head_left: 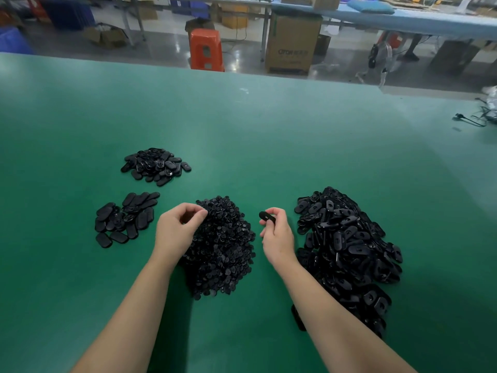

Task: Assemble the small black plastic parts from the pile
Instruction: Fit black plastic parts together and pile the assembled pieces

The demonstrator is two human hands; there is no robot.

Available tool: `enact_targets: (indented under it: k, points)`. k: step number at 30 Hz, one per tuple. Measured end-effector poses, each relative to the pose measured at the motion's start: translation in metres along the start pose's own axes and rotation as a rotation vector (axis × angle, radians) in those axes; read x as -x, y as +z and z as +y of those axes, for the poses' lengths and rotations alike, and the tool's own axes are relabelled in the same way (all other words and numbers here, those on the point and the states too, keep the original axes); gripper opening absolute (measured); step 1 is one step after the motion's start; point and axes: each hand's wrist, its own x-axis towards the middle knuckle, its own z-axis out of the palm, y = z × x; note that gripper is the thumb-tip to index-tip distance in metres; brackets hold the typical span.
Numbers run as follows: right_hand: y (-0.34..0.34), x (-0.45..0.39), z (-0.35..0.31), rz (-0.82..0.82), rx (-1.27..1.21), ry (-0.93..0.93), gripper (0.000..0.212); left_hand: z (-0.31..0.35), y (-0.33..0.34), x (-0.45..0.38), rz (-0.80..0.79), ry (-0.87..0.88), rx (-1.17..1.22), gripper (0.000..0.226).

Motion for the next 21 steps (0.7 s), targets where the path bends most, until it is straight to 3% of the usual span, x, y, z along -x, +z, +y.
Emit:
enact_targets:
  k: [7, 18, 21]
  points:
    - [0.001, 0.001, 0.002, 0.014, -0.025, 0.008, 0.021, 0.024, 0.023, -0.001, -0.185, -0.179, 0.351, 0.013]
    - [0.001, 0.0, 0.003, 0.02, -0.007, -0.017, 0.021, 0.027, 0.029, 0.005, -0.24, -0.174, 0.38, 0.027]
    - [0.002, 0.0, 0.003, 0.022, -0.006, -0.014, 0.022, 0.028, 0.03, 0.008, -0.25, -0.144, 0.287, 0.034]
